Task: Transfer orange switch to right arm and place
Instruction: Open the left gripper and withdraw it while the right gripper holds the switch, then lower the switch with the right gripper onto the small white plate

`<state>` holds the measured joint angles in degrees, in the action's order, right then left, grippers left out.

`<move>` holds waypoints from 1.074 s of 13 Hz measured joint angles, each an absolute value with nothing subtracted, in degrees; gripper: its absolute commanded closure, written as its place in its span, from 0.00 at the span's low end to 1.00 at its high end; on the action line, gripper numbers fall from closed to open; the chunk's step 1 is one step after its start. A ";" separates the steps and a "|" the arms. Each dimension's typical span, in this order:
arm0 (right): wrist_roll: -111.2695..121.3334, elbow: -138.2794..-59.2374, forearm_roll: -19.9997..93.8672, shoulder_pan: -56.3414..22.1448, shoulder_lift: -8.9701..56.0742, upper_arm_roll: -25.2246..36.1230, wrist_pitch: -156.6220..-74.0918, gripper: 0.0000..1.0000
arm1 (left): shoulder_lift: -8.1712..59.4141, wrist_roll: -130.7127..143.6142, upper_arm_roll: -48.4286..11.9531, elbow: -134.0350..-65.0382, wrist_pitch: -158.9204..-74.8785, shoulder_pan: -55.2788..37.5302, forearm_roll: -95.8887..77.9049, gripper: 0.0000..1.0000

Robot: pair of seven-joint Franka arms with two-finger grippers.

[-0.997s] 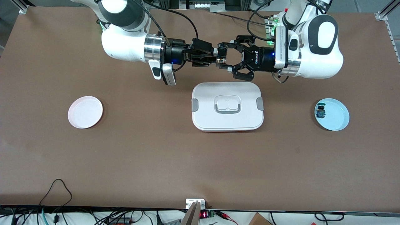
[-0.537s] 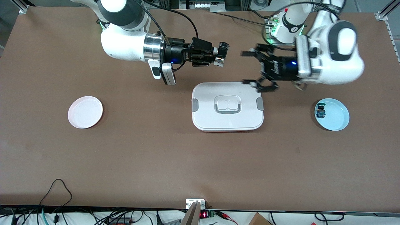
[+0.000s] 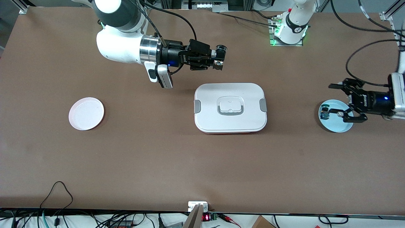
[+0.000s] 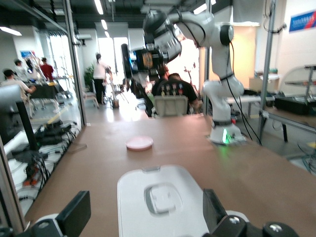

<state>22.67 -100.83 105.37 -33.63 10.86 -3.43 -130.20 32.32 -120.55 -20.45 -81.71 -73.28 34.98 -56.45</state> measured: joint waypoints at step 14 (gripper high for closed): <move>23.22 -108.91 82.49 -12.78 7.92 -2.69 -101.52 0.94 | 23.53 -117.72 -1.26 -65.57 -76.02 25.08 -36.86 0.00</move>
